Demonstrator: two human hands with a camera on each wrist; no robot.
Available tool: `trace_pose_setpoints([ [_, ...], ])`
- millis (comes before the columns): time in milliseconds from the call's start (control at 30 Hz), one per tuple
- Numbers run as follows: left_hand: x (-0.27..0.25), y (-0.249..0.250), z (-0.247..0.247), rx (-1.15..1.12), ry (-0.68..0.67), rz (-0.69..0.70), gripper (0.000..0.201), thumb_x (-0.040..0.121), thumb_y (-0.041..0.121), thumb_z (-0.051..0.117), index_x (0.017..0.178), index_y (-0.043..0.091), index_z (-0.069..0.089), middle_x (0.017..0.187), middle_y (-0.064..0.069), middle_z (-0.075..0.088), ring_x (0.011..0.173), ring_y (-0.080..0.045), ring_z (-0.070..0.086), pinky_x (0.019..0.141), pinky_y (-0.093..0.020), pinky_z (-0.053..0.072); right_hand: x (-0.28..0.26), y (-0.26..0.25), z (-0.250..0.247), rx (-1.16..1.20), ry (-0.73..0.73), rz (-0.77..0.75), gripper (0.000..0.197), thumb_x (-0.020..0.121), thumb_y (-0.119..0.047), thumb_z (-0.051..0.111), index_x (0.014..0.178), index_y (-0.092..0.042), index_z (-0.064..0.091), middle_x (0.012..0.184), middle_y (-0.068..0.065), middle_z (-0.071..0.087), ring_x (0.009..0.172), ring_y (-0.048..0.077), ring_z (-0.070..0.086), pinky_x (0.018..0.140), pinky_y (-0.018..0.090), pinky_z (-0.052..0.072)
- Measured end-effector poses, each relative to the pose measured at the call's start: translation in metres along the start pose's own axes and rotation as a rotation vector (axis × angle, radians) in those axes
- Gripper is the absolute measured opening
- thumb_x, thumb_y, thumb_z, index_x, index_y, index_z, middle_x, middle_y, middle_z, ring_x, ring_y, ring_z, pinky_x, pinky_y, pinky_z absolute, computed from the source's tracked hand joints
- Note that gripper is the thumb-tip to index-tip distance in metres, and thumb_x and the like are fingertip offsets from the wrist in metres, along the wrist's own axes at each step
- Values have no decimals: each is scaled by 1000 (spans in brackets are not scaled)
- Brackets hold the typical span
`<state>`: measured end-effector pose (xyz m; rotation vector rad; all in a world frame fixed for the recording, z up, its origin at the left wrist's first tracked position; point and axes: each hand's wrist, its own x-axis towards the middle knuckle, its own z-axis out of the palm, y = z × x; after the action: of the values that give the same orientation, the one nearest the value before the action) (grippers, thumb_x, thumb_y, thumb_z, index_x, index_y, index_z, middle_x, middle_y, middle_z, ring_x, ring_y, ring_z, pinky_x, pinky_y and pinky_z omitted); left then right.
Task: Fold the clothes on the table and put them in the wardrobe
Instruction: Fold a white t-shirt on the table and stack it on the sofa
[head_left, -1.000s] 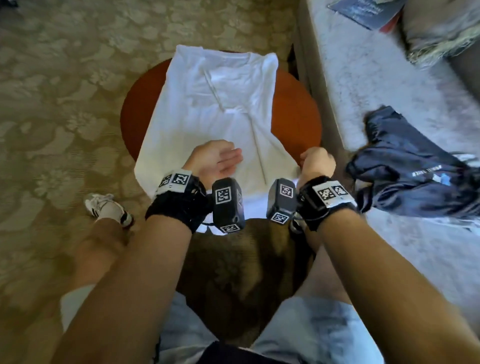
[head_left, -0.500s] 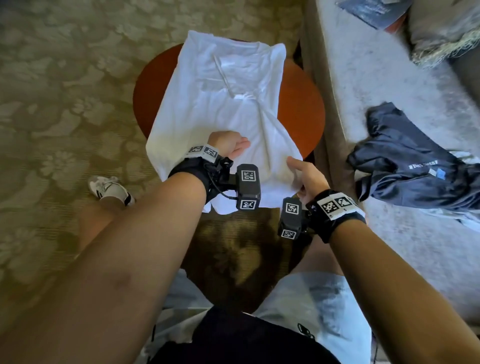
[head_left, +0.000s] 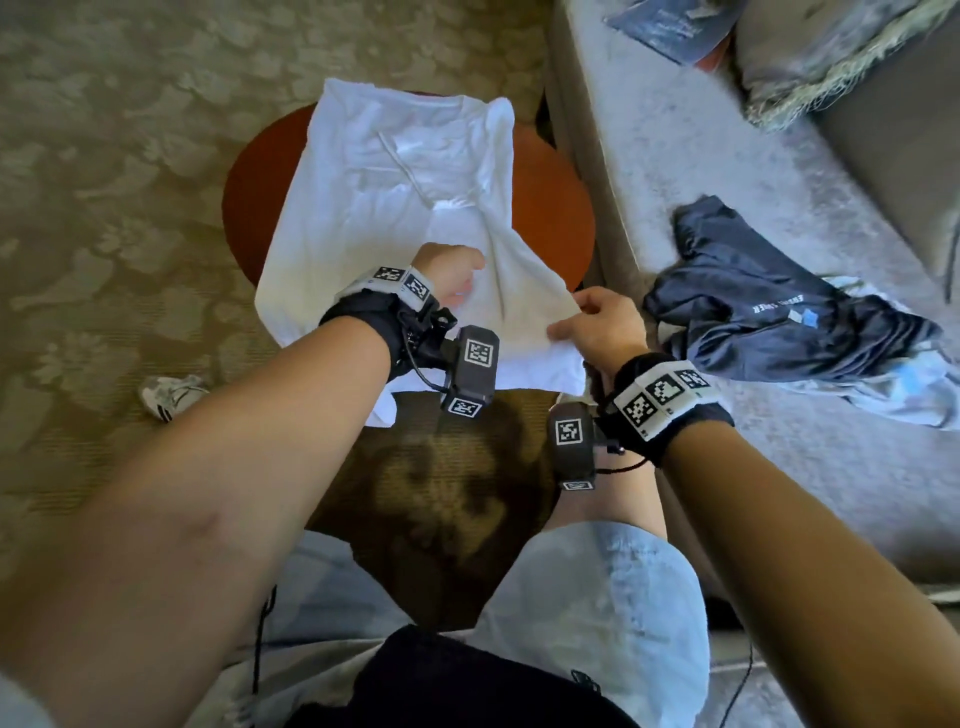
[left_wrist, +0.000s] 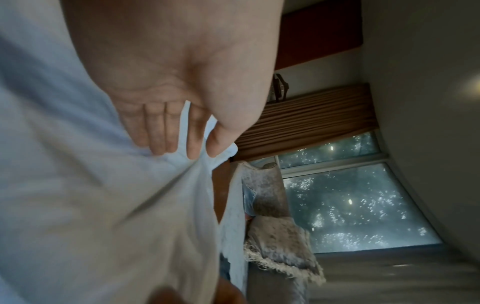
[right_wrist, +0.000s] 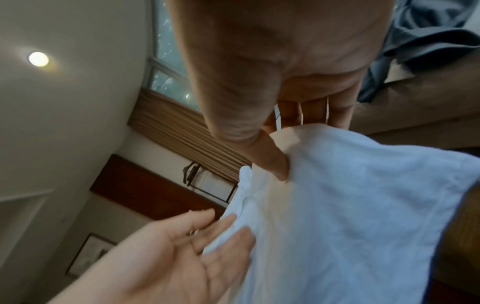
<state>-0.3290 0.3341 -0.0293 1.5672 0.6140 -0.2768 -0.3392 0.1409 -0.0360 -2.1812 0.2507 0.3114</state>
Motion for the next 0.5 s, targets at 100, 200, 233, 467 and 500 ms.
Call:
trace_pose_setpoints([
  [100, -9, 1, 13, -133, -189, -80, 19, 92, 22, 56, 97, 3, 57, 84, -11, 60, 73, -24, 62, 70, -31, 51, -3, -11, 5, -107, -2, -119, 28, 76, -19, 78, 102, -23, 68, 97, -3, 68, 90, 16, 62, 67, 22, 45],
  [200, -12, -3, 18, -124, -239, -183, 46, 89, 48, 60, 100, 4, 55, 70, -9, 62, 61, -23, 64, 68, -35, 55, -11, -20, 13, -91, -184, -211, 34, 79, -27, 80, 111, -23, 70, 97, -7, 67, 86, 9, 59, 68, 18, 41],
  [233, -13, -4, 17, -116, -251, -204, 56, 86, 53, 62, 107, 2, 55, 75, -12, 65, 62, -25, 67, 68, -36, 57, -14, -23, 15, -88, -268, -224, 34, 79, -27, 80, 111, -23, 71, 97, -7, 67, 86, 8, 58, 71, 18, 41],
  [467, -13, -5, 4, 200, -42, -143, 26, 93, 20, 58, 108, -1, 52, 95, -21, 62, 85, -35, 67, 79, -42, 58, -24, -33, 17, -16, -569, -86, 25, 89, -11, 62, 111, -18, 72, 88, -4, 71, 88, 14, 61, 71, 23, 42],
  [500, -11, -7, 3, 192, -19, -118, 16, 92, 13, 57, 102, 1, 52, 89, -16, 61, 82, -32, 65, 79, -40, 57, -24, -32, 17, -8, -591, -62, 22, 89, -12, 61, 106, -17, 73, 79, -7, 71, 83, 13, 61, 70, 23, 42],
])
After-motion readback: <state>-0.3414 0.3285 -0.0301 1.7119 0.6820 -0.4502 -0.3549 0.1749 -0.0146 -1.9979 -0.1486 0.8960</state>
